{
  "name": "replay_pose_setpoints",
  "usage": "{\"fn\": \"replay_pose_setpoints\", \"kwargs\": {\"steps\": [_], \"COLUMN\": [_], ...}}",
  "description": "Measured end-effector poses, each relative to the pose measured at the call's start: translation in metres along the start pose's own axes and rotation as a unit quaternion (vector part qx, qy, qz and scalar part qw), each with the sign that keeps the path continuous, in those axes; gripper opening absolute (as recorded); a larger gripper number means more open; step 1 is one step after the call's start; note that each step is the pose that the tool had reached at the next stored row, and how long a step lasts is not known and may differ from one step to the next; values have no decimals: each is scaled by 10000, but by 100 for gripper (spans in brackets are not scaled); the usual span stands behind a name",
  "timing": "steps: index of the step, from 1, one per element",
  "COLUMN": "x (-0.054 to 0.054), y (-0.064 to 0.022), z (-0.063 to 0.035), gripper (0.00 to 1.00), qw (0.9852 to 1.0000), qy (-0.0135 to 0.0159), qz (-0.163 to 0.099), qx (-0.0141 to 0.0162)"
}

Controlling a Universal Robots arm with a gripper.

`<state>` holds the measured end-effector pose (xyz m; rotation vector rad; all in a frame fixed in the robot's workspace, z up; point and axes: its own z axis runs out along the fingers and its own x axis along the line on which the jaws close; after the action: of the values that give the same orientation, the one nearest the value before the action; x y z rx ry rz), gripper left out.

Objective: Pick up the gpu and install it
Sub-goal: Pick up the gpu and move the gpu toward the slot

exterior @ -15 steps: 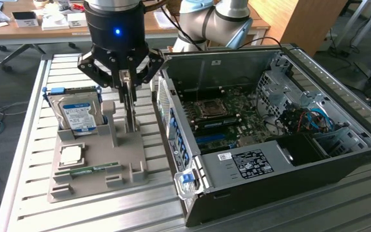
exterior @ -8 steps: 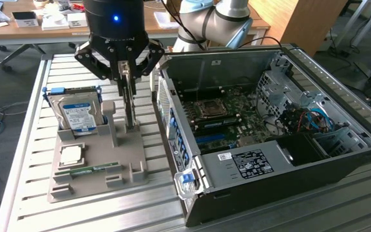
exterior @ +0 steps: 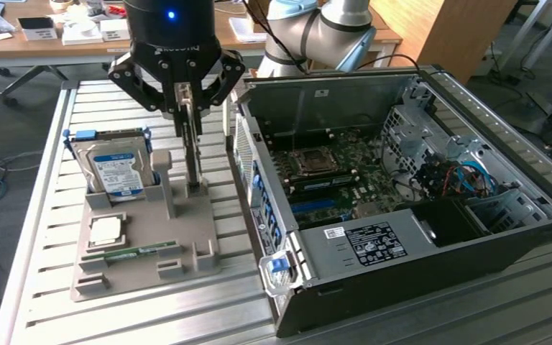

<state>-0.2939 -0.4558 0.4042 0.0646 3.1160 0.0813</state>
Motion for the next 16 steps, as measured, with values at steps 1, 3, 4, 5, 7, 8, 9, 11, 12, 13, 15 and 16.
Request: {"fn": "replay_pose_setpoints", "kwargs": {"steps": [1, 3, 4, 5, 7, 8, 9, 11, 12, 13, 15, 16], "x": [0, -1, -1, -2, -2, -2, -2, -3, -3, -4, -4, -4], "y": [1, 2, 3, 3, 5, 5, 5, 7, 8, 8, 9, 10], "z": [-14, -42, -53, -66, -90, -100, -109, -142, -152, -162, -179, -189], "gripper": [27, 27, 27, 27, 27, 27, 27, 27, 27, 27, 27, 27], "qw": [10000, 10000, 10000, 10000, 10000, 10000, 10000, 10000, 10000, 10000, 10000, 10000], "qy": [0, 0, 0, 0, 0, 0, 0, 0, 0, 0, 0, 0], "qz": [0, 0, 0, 0, 0, 0, 0, 0, 0, 0, 0, 0], "qx": [0, 0, 0, 0, 0, 0, 0, 0, 0, 0, 0, 0]}}
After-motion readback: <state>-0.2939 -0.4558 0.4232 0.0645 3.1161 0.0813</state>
